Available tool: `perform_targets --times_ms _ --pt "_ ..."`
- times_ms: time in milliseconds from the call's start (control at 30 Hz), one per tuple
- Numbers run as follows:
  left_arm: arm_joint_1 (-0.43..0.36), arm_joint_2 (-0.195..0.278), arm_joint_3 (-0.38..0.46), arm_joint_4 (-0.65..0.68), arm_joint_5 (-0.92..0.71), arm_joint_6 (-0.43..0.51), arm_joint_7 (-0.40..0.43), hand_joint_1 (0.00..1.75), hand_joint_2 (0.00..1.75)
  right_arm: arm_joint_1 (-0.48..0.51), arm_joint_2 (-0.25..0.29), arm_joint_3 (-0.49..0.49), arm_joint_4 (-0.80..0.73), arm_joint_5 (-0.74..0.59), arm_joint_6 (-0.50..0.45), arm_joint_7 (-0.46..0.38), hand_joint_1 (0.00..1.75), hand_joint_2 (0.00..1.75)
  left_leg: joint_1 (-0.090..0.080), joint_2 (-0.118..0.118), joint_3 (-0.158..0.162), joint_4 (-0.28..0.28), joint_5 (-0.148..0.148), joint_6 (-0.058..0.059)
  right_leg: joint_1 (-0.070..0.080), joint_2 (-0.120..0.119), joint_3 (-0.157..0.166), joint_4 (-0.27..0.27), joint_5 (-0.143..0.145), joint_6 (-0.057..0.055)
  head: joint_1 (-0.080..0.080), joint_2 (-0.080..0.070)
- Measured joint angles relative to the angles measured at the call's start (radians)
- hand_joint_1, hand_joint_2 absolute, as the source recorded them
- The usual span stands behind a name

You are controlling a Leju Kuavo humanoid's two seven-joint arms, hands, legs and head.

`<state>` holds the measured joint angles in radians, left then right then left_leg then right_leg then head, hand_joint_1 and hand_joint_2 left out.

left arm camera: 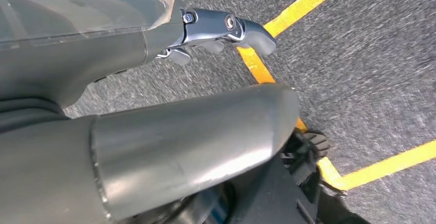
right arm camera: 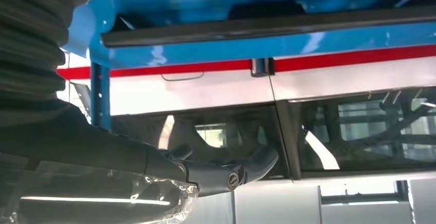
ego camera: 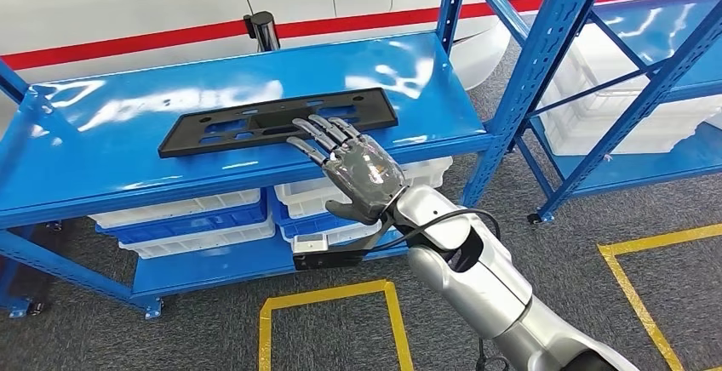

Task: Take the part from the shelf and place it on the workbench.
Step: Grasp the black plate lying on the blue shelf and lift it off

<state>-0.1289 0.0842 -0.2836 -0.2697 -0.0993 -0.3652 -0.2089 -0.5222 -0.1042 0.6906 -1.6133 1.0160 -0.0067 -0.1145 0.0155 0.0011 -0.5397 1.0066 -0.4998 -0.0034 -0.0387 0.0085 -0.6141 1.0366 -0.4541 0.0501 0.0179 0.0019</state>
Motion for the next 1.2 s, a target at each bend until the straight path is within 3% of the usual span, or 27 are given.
perform_targets --times_ms 100,167,233,267,300,400,500,533,567,633,700,767,833,900,1000,1033,1067,1100,1200 --pt "0.003 0.0 0.005 0.0 -0.003 0.0 -0.002 0.0 0.0 -0.003 0.0 0.003 0.005 -0.001 0.001 0.0 0.0 1.75 0.004 0.0 0.0 0.001 -0.004 -0.004 0.001 0.002 0.001 0.003 -0.003 -0.01 0.0 0.0" --pt "0.008 0.0 0.011 0.0 -0.005 0.0 -0.005 0.0 0.0 -0.012 0.001 0.01 0.016 -0.005 0.004 0.0 0.0 1.75 0.007 0.001 -0.064 0.111 -0.043 -0.005 0.009 0.004 0.006 0.002 -0.007 -0.028 -0.001 0.0" --pt "0.015 0.005 0.02 0.0 -0.012 -0.001 -0.012 0.0 0.0 -0.028 0.002 0.022 0.028 -0.019 0.01 0.002 0.0 1.75 -0.013 -0.001 -0.099 0.124 -0.019 0.032 0.025 0.007 0.014 0.0 -0.013 -0.042 -0.002 0.0" --pt "0.019 0.008 0.025 0.0 -0.015 0.0 -0.015 0.0 0.0 -0.032 0.001 0.028 0.032 -0.027 0.014 0.003 0.0 1.75 -0.024 -0.002 -0.093 0.085 0.014 0.052 0.029 0.008 0.017 -0.002 -0.015 -0.044 -0.002 0.0" --pt "0.022 0.013 0.028 0.0 -0.018 0.0 -0.018 0.0 0.0 -0.037 0.001 0.031 0.033 -0.033 0.016 0.004 0.0 1.75 -0.034 -0.002 -0.066 0.022 0.043 0.067 0.032 0.008 0.021 -0.007 -0.014 -0.042 -0.003 0.0" --pt "0.025 0.015 0.029 0.0 -0.019 0.0 -0.024 0.0 0.0 -0.041 0.001 0.035 0.032 -0.041 0.018 0.006 0.0 1.75 -0.025 0.002 -0.044 -0.015 0.061 0.061 0.036 0.003 0.001 0.034 -0.037 -0.039 -0.003 0.0" --pt "0.028 0.015 0.03 0.0 -0.02 0.0 -0.028 0.0 0.0 -0.041 -0.002 0.041 0.033 -0.05 0.019 0.006 0.0 1.75 -0.021 0.005 -0.039 -0.025 0.064 0.059 0.033 0.001 -0.086 0.208 -0.104 -0.039 -0.002 0.0" --pt "0.031 0.014 0.03 0.0 -0.02 0.0 -0.028 0.0 0.0 -0.039 -0.005 0.043 0.034 -0.054 0.019 0.005 0.0 1.75 -0.021 0.005 -0.039 -0.024 0.064 0.058 0.031 0.001 -0.107 0.247 -0.114 -0.035 -0.002 0.0" --pt "0.033 0.014 0.031 0.0 -0.02 0.0 -0.029 0.0 0.0 -0.038 -0.006 0.045 0.035 -0.059 0.019 0.004 0.0 1.75 -0.021 0.005 -0.039 -0.024 0.063 0.057 0.029 0.0 -0.112 0.253 -0.109 -0.028 -0.002 0.0" --pt "0.037 0.013 0.032 0.0 -0.02 0.0 -0.032 0.0 0.0 -0.038 -0.009 0.046 0.036 -0.067 0.019 0.002 0.0 1.75 -0.019 0.004 -0.037 -0.021 0.06 0.052 0.023 -0.003 -0.066 0.154 -0.063 -0.008 -0.002 0.0" --pt "0.039 0.013 0.034 0.0 -0.021 0.0 -0.036 0.0 0.0 -0.04 -0.009 0.047 0.036 -0.071 0.019 0.002 0.0 1.75 -0.018 0.002 -0.036 -0.014 0.053 0.041 0.019 -0.01 -0.002 0.022 -0.016 -0.002 -0.003 0.0" --pt "0.041 0.015 0.036 0.0 -0.024 0.0 -0.04 0.0 0.0 -0.042 -0.01 0.049 0.035 -0.077 0.019 0.001 0.0 0.87 -0.019 0.002 -0.038 -0.008 0.047 0.03 0.021 -0.01 0.024 -0.026 -0.003 -0.014 -0.004 0.0" --pt "0.043 0.016 0.036 0.0 -0.027 0.0 -0.043 0.0 0.0 -0.042 -0.012 0.051 0.035 -0.085 0.019 -0.003 0.0 0.0 -0.016 0.002 -0.038 -0.007 0.044 0.02 0.022 -0.007 0.027 -0.028 0.0 -0.029 -0.004 0.0" --pt "0.044 0.017 0.036 0.0 -0.032 -0.001 -0.046 0.0 0.0 -0.042 -0.013 0.053 0.034 -0.093 0.016 -0.012 0.0 0.0 -0.011 0.002 -0.052 0.024 0.021 0.009 0.017 -0.006 0.032 -0.031 0.001 -0.042 -0.005 0.0" --pt "0.045 0.018 0.036 0.0 -0.037 -0.001 -0.049 0.0 0.0 -0.04 -0.014 0.059 0.034 -0.098 0.006 -0.031 0.0 0.0 -0.004 0.001 -0.141 0.204 -0.065 -0.006 0.016 -0.006 0.037 -0.032 -0.002 -0.053 -0.005 0.0" --pt "0.047 0.019 0.036 0.0 -0.038 -0.001 -0.049 0.0 0.0 -0.038 -0.015 0.061 0.034 -0.096 0.001 -0.037 0.0 0.0 -0.003 0.001 -0.172 0.261 -0.081 -0.009 0.016 -0.005 0.037 -0.032 -0.002 -0.054 -0.005 0.0" --pt "0.049 0.019 0.036 0.0 -0.038 -0.001 -0.05 0.0 0.0 -0.035 -0.017 0.063 0.033 -0.094 -0.004 -0.042 0.0 0.0 -0.002 0.001 -0.189 0.286 -0.079 -0.01 0.017 -0.005 0.038 -0.032 -0.003 -0.054 -0.005 0.0" --pt "0.051 0.02 0.036 0.0 -0.039 -0.001 -0.051 0.0 0.0 -0.033 -0.018 0.065 0.033 -0.091 -0.008 -0.047 0.0 0.0 -0.002 0.001 -0.188 0.273 -0.059 -0.009 0.017 -0.004 0.039 -0.032 -0.003 -0.054 -0.005 0.0" --pt "0.052 0.022 0.036 0.0 -0.04 -0.001 -0.052 0.0 0.0 -0.03 -0.02 0.069 0.027 -0.088 -0.015 -0.054 0.0 0.0 -0.003 0.0 -0.098 0.075 0.041 0.002 0.02 0.002 0.043 -0.032 -0.007 -0.05 -0.005 0.0"
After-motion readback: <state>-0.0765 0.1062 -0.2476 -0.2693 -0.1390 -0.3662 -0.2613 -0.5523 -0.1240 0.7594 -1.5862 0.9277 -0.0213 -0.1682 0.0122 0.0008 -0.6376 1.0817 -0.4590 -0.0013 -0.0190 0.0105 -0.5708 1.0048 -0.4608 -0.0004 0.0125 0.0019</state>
